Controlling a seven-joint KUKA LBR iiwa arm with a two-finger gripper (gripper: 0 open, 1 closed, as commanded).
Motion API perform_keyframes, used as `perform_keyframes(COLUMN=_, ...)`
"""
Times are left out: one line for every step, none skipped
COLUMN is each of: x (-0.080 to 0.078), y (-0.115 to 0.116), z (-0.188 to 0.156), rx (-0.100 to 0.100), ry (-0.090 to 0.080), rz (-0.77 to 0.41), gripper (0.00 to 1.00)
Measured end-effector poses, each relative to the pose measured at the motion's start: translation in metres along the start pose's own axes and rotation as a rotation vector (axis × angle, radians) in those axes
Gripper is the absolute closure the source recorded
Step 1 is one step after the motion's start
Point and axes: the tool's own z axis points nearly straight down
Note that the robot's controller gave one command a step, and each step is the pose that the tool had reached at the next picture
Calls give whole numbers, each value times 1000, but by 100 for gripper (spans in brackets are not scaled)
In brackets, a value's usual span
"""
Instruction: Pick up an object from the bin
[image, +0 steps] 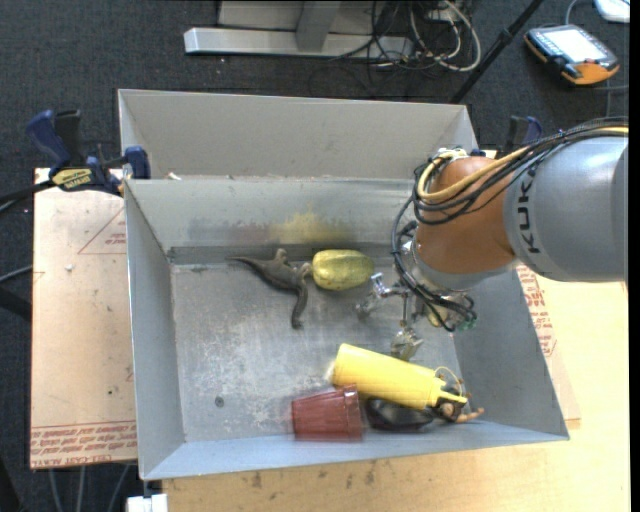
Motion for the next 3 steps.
perform_keyframes(x=0, y=0, z=0, rx=0, ry=1, rz=0, gripper=0)
perform_keyframes(x=23, y=55, z=5, rx=1, ry=0, rz=-181, gripper=100)
perform_keyframes(x=23, y=55, z=5, rx=1, ry=0, rz=-182, gripper=100)
